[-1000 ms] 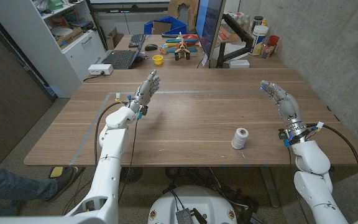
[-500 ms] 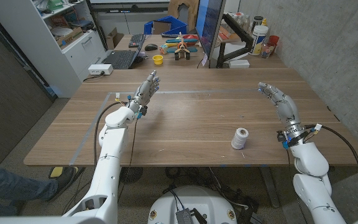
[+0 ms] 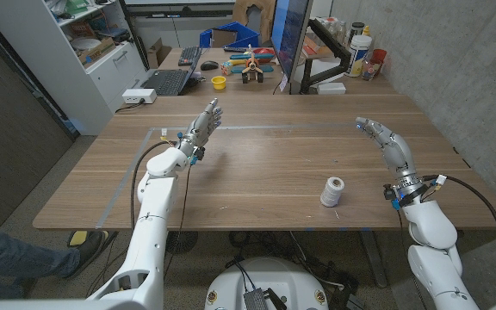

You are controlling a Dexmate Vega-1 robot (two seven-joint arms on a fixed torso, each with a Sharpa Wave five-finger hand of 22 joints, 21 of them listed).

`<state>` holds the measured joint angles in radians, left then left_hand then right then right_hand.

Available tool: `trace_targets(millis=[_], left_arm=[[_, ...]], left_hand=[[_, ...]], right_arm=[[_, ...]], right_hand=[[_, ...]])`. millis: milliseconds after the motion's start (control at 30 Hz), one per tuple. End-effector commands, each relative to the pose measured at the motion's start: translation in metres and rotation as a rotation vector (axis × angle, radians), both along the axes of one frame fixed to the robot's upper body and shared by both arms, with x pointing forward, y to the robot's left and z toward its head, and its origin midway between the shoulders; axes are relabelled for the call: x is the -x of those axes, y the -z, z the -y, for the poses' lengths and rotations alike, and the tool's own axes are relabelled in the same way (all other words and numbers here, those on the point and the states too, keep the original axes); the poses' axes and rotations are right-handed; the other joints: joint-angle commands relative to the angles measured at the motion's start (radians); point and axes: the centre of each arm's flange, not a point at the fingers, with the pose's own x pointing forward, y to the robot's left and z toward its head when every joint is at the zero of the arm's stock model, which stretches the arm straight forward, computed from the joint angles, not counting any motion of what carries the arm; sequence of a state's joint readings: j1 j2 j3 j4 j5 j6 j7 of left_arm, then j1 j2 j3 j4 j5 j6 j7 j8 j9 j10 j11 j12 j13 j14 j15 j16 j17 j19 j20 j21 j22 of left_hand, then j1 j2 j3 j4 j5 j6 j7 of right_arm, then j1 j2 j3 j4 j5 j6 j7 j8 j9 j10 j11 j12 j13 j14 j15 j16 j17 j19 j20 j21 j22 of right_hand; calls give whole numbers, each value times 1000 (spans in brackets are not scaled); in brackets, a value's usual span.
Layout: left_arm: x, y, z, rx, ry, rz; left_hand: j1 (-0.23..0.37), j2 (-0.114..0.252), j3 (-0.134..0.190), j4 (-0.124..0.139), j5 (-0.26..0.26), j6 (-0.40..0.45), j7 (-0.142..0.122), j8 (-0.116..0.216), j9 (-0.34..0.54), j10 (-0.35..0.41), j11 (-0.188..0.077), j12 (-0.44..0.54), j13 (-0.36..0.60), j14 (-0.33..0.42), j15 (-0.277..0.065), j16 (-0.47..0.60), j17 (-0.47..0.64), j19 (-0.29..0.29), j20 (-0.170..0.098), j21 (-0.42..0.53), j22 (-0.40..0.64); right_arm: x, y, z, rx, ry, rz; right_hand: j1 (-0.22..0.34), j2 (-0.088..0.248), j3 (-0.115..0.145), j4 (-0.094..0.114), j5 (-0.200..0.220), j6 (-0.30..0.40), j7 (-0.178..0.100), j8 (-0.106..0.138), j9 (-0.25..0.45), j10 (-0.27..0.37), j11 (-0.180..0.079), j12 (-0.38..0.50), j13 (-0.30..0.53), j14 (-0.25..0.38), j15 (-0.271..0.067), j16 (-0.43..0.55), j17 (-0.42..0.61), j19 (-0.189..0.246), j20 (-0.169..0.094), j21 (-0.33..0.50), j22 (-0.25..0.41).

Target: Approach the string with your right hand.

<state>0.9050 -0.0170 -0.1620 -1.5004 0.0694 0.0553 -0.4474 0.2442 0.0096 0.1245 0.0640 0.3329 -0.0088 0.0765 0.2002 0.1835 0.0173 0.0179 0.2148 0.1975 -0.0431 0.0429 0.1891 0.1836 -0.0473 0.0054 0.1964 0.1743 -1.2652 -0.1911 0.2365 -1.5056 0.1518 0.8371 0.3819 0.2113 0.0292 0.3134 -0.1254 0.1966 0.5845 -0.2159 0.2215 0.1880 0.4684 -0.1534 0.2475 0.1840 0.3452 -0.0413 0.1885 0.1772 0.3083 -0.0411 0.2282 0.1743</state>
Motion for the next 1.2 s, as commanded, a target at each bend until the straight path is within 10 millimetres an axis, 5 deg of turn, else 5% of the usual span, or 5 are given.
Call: trace_targets(millis=[33, 1200], left_arm=[[0, -2, 6, -13, 5, 0], [-2, -2, 12, -11, 10, -2]], left_hand=[[10, 2, -3, -1, -3, 3, 2, 1, 5, -1, -1, -3, 2, -6, 5, 0, 2, -8, 7, 0, 4], [15, 5, -9, -1, -7, 4, 2, 1, 6, -1, 0, -3, 2, -6, 4, 1, 2, -11, 9, 0, 5]], right_arm=[[8, 4, -1, 22, 15, 8], [19, 2, -5, 84, 59, 58]], right_hand=[[12, 1, 4, -3, 4, 10, 3, -1, 4, 4, 1, 0, 1, 7, -57, -1, 3, 9, -32, -3, 3], [17, -1, 6, -6, 5, 22, -1, -5, 4, 8, 2, -4, 1, 8, -59, -3, 3, 11, -29, -13, 3]])
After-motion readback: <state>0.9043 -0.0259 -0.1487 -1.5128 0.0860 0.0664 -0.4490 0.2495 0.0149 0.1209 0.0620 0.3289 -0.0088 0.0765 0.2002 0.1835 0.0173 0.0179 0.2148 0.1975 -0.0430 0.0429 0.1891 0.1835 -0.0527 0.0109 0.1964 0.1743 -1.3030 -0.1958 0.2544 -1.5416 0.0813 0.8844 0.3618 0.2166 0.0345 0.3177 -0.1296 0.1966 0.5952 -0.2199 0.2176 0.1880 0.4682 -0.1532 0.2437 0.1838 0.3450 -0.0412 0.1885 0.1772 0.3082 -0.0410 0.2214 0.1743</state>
